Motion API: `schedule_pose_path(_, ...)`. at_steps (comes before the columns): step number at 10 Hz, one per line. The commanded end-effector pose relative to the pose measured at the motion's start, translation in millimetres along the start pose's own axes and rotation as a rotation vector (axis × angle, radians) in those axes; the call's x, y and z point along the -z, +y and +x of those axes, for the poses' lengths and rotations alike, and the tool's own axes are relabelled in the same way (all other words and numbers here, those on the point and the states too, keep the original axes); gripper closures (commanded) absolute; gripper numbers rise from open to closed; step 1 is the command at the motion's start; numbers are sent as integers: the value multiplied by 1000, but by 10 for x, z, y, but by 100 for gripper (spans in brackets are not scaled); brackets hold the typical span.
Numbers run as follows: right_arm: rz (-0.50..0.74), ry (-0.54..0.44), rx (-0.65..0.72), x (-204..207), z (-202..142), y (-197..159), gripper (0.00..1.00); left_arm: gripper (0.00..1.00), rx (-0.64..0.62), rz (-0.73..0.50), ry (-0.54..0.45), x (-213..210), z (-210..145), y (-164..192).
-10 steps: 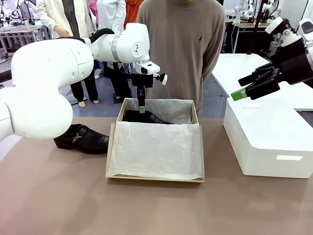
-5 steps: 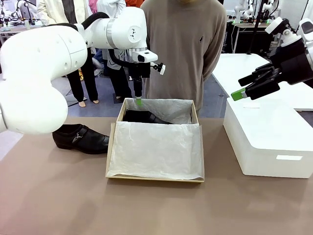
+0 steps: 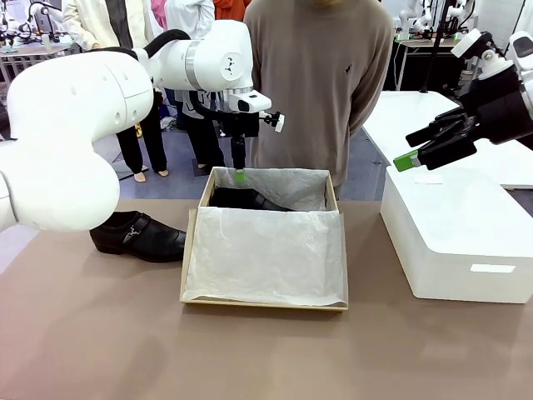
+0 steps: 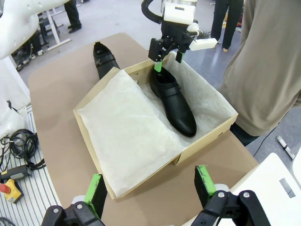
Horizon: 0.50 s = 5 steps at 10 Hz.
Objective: Pack the shoes into the box.
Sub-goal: Place the other shoe of the Shoes into the Shoes Box.
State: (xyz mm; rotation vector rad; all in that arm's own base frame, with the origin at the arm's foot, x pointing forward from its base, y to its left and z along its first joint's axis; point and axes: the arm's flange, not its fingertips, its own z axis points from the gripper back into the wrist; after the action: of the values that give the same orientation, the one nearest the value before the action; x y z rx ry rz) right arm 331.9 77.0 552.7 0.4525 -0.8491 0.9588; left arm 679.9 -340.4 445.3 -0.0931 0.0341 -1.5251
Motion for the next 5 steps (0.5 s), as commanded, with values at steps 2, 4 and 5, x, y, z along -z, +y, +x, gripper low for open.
schedule_pose_path(2,10,-16,-11,6,7,-15,0,0,-2,11,3,-41,-11,-3)
schedule_pose_path(4,10,-16,-11,6,7,-15,0,0,-2,11,3,-41,-11,-3)
schedule_pose_path(5,10,-16,-11,6,7,-15,0,0,0,0,0,-2,0,0)
